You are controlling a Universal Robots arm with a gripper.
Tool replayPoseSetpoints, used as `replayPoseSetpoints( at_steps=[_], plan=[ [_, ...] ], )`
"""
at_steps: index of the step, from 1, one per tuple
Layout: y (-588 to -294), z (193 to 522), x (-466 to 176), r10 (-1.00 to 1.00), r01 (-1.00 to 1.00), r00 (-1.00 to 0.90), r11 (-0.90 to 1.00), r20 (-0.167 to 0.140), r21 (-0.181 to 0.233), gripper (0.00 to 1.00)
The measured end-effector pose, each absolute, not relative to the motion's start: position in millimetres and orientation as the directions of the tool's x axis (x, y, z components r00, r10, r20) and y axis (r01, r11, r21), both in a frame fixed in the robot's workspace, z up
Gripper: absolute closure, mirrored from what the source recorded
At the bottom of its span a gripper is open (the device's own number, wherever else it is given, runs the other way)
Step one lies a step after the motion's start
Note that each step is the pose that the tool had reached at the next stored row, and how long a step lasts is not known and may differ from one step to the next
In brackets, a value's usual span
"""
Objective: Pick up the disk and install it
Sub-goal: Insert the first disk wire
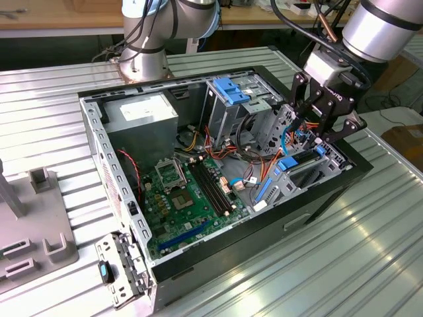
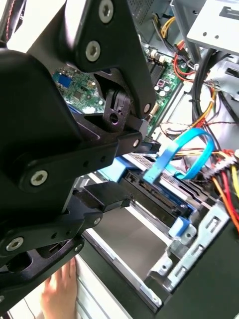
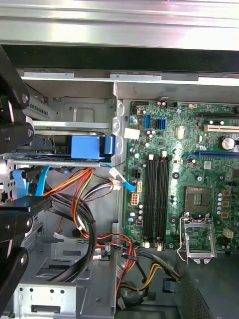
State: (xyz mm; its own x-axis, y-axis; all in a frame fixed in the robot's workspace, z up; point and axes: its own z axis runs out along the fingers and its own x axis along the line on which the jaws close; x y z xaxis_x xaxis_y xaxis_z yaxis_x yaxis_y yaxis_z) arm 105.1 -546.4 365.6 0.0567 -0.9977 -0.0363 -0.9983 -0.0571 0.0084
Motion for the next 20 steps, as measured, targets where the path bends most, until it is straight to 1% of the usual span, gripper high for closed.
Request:
replayPoseSetpoints(
  at_steps=[3,16,17,18,19,20],
  plan=[
    [-546.3,365.7,117.6,-0.998,-0.998,0.057,-0.057,-0.036,0.010,0.50],
    [-550.2,358.0,118.8,-0.998,-0.998,0.056,-0.056,-0.034,0.011,0.50],
    [-550.2,358.0,118.8,-0.998,-0.998,0.056,-0.056,-0.034,0.011,0.52],
    [-550.2,358.0,118.8,-0.998,-0.998,0.056,-0.056,-0.034,0.011,0.58],
    [-550.2,357.9,118.8,-0.998,-0.998,0.056,-0.056,-0.034,0.011,0.58],
    [-550.2,357.9,118.8,-0.998,-0.998,0.056,-0.056,-0.034,0.011,0.64]
  ],
)
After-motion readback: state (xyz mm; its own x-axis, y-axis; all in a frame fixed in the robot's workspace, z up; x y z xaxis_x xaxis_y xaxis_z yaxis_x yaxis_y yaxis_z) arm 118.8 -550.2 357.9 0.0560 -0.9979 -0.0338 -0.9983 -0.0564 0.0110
